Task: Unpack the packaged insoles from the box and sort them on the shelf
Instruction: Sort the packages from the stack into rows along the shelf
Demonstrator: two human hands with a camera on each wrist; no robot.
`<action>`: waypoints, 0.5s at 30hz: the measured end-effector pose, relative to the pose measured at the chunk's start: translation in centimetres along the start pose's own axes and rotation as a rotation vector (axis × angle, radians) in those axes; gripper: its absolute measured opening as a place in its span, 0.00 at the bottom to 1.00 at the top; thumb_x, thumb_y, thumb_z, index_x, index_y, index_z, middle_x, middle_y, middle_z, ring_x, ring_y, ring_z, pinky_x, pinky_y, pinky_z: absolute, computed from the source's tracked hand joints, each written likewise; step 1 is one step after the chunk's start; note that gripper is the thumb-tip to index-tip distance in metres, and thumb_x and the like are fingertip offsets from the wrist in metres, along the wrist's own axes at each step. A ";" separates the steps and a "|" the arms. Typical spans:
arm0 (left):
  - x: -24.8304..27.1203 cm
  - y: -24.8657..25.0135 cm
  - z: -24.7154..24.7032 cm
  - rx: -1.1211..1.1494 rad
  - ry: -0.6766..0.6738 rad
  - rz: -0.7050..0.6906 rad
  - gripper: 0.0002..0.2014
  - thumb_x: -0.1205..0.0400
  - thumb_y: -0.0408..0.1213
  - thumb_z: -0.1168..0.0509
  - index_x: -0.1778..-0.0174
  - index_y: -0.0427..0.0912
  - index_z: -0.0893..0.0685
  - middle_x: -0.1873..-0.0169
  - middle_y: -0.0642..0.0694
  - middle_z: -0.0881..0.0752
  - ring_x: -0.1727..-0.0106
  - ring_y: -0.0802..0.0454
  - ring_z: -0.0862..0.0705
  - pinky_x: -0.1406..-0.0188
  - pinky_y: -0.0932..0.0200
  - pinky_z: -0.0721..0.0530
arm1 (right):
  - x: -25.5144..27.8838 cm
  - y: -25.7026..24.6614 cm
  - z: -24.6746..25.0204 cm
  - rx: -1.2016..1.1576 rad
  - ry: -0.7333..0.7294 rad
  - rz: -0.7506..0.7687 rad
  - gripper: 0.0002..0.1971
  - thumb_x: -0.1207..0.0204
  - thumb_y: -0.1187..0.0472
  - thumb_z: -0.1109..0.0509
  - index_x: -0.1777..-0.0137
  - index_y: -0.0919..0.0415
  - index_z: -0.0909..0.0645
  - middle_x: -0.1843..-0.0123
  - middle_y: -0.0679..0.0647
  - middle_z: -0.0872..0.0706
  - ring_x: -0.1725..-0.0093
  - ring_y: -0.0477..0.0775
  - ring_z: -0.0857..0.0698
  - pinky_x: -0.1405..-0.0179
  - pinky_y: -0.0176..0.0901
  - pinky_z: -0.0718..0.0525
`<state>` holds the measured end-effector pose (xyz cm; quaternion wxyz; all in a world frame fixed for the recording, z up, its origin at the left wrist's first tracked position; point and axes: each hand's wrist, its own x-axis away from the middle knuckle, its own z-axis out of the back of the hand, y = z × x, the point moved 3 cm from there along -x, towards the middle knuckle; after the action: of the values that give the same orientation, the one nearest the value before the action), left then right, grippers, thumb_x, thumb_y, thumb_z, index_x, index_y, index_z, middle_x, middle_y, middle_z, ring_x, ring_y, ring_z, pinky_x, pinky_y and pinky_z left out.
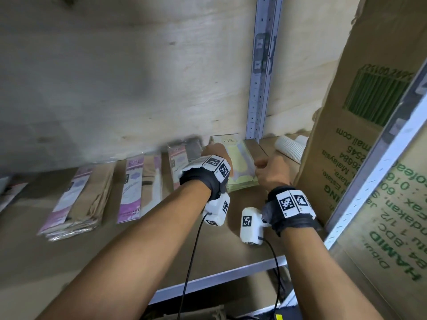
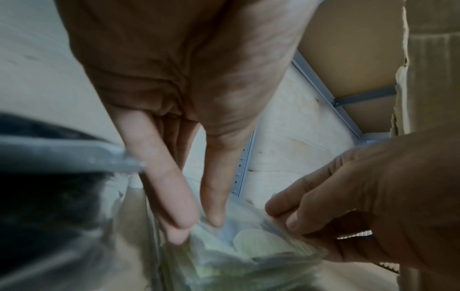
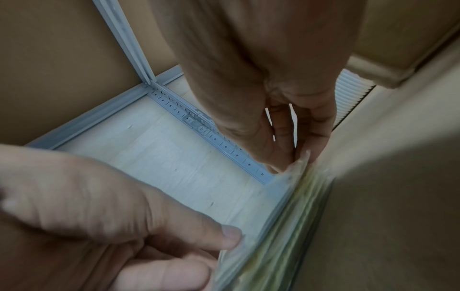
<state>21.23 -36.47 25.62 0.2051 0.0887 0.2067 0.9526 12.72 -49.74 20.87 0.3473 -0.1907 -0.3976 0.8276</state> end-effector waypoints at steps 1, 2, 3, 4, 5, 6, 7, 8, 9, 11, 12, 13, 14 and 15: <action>-0.1 0.1 -0.2 -0.013 0.009 -0.001 0.22 0.27 0.38 0.21 0.39 0.31 0.14 0.40 0.34 0.11 0.40 0.38 0.11 0.39 0.45 0.12 | 0.0 0.0 0.0 0.006 0.002 -0.003 0.15 0.26 0.72 0.31 0.41 0.63 0.11 0.42 0.58 0.10 0.40 0.57 0.14 0.39 0.38 0.20; -0.1 0.1 -0.3 -0.024 0.009 0.000 0.23 0.27 0.38 0.21 0.39 0.31 0.14 0.40 0.34 0.12 0.39 0.37 0.11 0.39 0.45 0.12 | 0.0 0.0 0.0 0.011 0.002 -0.007 0.15 0.26 0.72 0.30 0.41 0.63 0.12 0.42 0.58 0.10 0.39 0.57 0.14 0.39 0.38 0.20; -0.2 0.1 -0.4 -0.031 0.007 0.000 0.24 0.27 0.39 0.20 0.38 0.31 0.14 0.40 0.34 0.12 0.39 0.37 0.11 0.39 0.44 0.12 | 0.1 0.0 0.0 0.012 0.000 -0.012 0.15 0.26 0.72 0.30 0.41 0.63 0.12 0.41 0.58 0.10 0.39 0.57 0.14 0.38 0.39 0.19; -0.2 0.2 -0.5 -0.034 0.007 0.002 0.24 0.28 0.39 0.20 0.38 0.31 0.14 0.39 0.33 0.12 0.39 0.37 0.12 0.38 0.44 0.12 | 0.1 0.0 0.0 0.007 -0.003 -0.016 0.15 0.26 0.72 0.30 0.41 0.63 0.12 0.41 0.58 0.10 0.39 0.57 0.14 0.37 0.39 0.19; -0.2 0.2 -0.6 -0.035 0.009 0.003 0.25 0.27 0.39 0.20 0.37 0.31 0.15 0.39 0.33 0.12 0.38 0.37 0.12 0.38 0.44 0.13 | 0.1 0.1 0.0 0.000 -0.008 -0.021 0.15 0.26 0.72 0.30 0.40 0.64 0.12 0.41 0.58 0.10 0.39 0.58 0.14 0.37 0.39 0.19; -0.3 0.2 -0.7 -0.035 0.011 0.006 0.25 0.27 0.39 0.20 0.37 0.31 0.15 0.38 0.33 0.13 0.38 0.37 0.12 0.38 0.44 0.13 | 0.2 0.1 0.1 -0.005 -0.014 -0.025 0.15 0.25 0.72 0.30 0.40 0.64 0.12 0.40 0.58 0.10 0.39 0.58 0.14 0.38 0.39 0.19; -0.4 0.2 -0.8 -0.036 0.013 0.008 0.25 0.27 0.38 0.20 0.37 0.31 0.15 0.38 0.33 0.13 0.38 0.37 0.12 0.38 0.44 0.13 | 0.2 0.1 0.1 -0.008 -0.019 -0.030 0.15 0.25 0.72 0.30 0.40 0.64 0.12 0.40 0.58 0.10 0.39 0.57 0.14 0.39 0.38 0.20; -0.4 0.2 -0.9 -0.036 0.014 0.008 0.25 0.27 0.38 0.20 0.37 0.31 0.15 0.38 0.33 0.13 0.38 0.37 0.12 0.38 0.45 0.13 | 0.2 0.2 0.1 -0.011 -0.023 -0.035 0.15 0.25 0.72 0.30 0.40 0.63 0.12 0.40 0.58 0.11 0.39 0.57 0.14 0.39 0.38 0.20; -0.4 0.1 -0.9 -0.036 0.017 0.009 0.25 0.27 0.38 0.20 0.37 0.31 0.15 0.39 0.33 0.13 0.39 0.37 0.12 0.39 0.45 0.12 | 0.2 0.2 0.1 -0.014 -0.024 -0.039 0.15 0.25 0.72 0.30 0.40 0.63 0.12 0.40 0.58 0.10 0.39 0.57 0.14 0.39 0.38 0.20; -0.5 0.2 -1.0 -0.041 0.015 0.012 0.24 0.28 0.38 0.20 0.39 0.31 0.14 0.40 0.33 0.12 0.39 0.37 0.11 0.39 0.45 0.12 | 0.3 0.2 0.1 -0.016 -0.025 -0.044 0.15 0.25 0.72 0.30 0.40 0.63 0.12 0.40 0.58 0.10 0.40 0.57 0.13 0.40 0.37 0.21; -0.5 0.2 -1.0 -0.044 0.013 0.013 0.24 0.29 0.39 0.19 0.39 0.32 0.14 0.40 0.33 0.12 0.40 0.37 0.11 0.40 0.46 0.12 | 0.3 0.2 0.1 -0.016 -0.026 -0.047 0.16 0.25 0.73 0.30 0.40 0.63 0.12 0.40 0.58 0.10 0.40 0.57 0.13 0.41 0.37 0.20; -0.5 0.2 -1.1 -0.048 0.016 0.013 0.25 0.29 0.39 0.19 0.39 0.32 0.14 0.41 0.33 0.12 0.40 0.37 0.11 0.40 0.46 0.12 | 0.4 0.2 0.1 -0.016 -0.027 -0.050 0.16 0.26 0.73 0.30 0.40 0.62 0.12 0.40 0.58 0.10 0.40 0.57 0.13 0.40 0.38 0.20; -0.5 0.2 -1.1 -0.054 0.023 0.012 0.25 0.29 0.39 0.19 0.39 0.31 0.14 0.40 0.33 0.12 0.40 0.37 0.11 0.41 0.47 0.12 | 0.4 0.2 0.1 -0.018 -0.028 -0.054 0.16 0.26 0.73 0.30 0.40 0.62 0.12 0.40 0.58 0.10 0.40 0.57 0.13 0.39 0.39 0.19; -0.4 0.2 -1.1 -0.061 0.031 0.009 0.25 0.29 0.39 0.19 0.39 0.31 0.14 0.40 0.33 0.13 0.39 0.37 0.12 0.42 0.47 0.13 | 0.4 0.2 0.1 -0.019 -0.029 -0.057 0.16 0.26 0.73 0.30 0.40 0.62 0.12 0.41 0.58 0.10 0.40 0.57 0.13 0.38 0.41 0.18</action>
<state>21.26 -37.21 24.73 0.2000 0.0684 0.1800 0.9607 12.28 -49.62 20.73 0.3630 -0.1708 -0.4156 0.8163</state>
